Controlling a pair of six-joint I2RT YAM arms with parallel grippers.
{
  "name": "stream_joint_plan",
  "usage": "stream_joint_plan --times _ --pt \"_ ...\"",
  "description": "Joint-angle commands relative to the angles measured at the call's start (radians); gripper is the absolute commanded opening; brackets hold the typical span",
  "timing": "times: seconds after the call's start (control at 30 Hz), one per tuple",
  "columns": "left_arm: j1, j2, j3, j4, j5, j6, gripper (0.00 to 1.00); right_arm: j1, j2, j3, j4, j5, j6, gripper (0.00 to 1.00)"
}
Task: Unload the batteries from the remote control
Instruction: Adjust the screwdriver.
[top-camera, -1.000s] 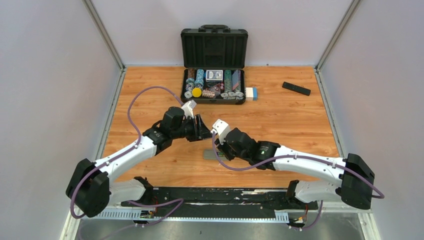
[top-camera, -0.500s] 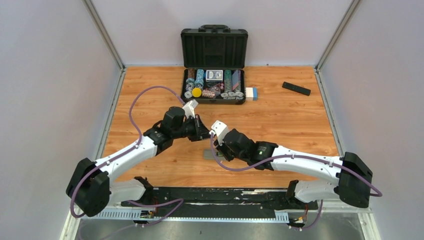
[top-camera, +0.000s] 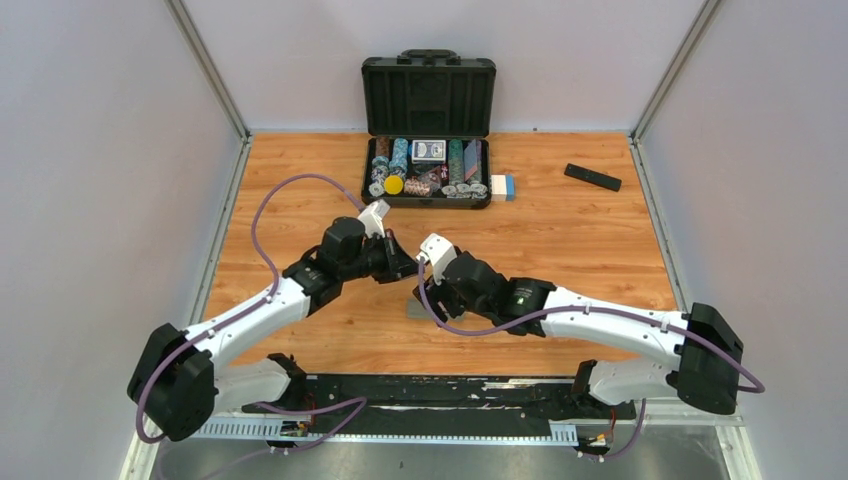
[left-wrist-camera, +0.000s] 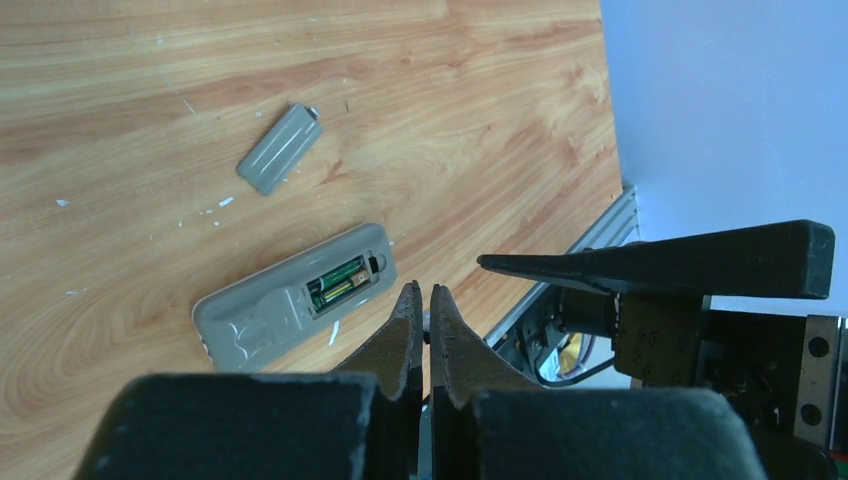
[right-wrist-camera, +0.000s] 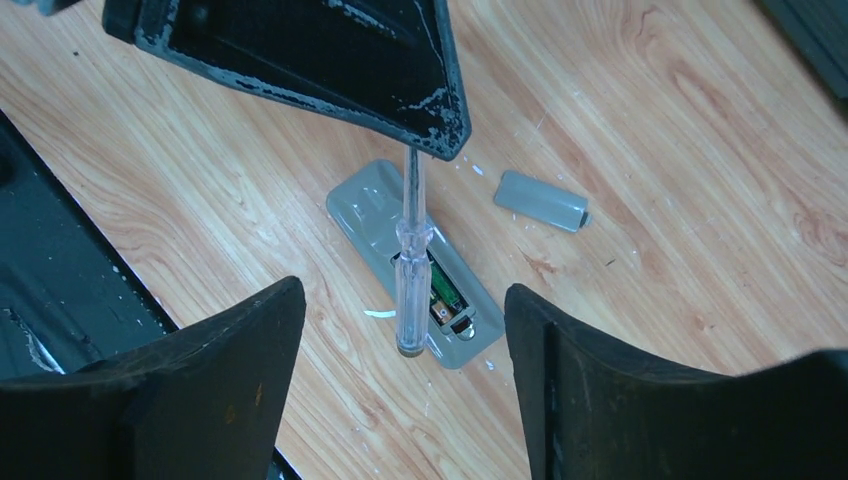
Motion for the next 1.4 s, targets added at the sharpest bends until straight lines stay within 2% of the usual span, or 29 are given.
stream_joint_plan --times 0.0,0.27,0.43,0.63,0.83,1.0,1.2,1.27,1.37 --pt "-0.001 -0.079 -0.006 0.021 -0.067 0.024 0.00 0.002 -0.083 0.005 0.055 0.015 0.032 0.77" --pt "0.000 -0.177 -0.036 0.010 -0.178 0.027 0.00 -0.111 -0.256 -0.119 0.150 0.021 0.196 0.90" --pt "0.000 -0.244 -0.076 0.072 -0.215 0.003 0.00 -0.273 -0.355 -0.240 0.239 -0.161 0.409 0.93" --pt "-0.001 -0.289 -0.170 0.284 -0.168 -0.091 0.00 -0.416 -0.420 -0.414 0.502 -0.409 0.661 0.94" --pt "0.001 -0.305 -0.226 0.443 -0.138 -0.148 0.00 -0.441 -0.384 -0.547 0.851 -0.480 0.883 0.94" --pt "0.001 -0.324 -0.243 0.511 -0.143 -0.169 0.00 -0.441 -0.331 -0.586 1.002 -0.525 0.932 0.94" --pt "-0.001 -0.325 -0.271 0.580 -0.143 -0.188 0.00 -0.442 -0.317 -0.533 1.000 -0.593 0.882 0.94" --pt "0.001 -0.318 -0.283 0.619 -0.135 -0.205 0.00 -0.441 -0.309 -0.528 1.027 -0.608 0.883 0.92" --pt "0.000 -0.299 -0.299 0.697 -0.121 -0.234 0.00 -0.441 -0.281 -0.513 1.041 -0.624 0.886 0.83"
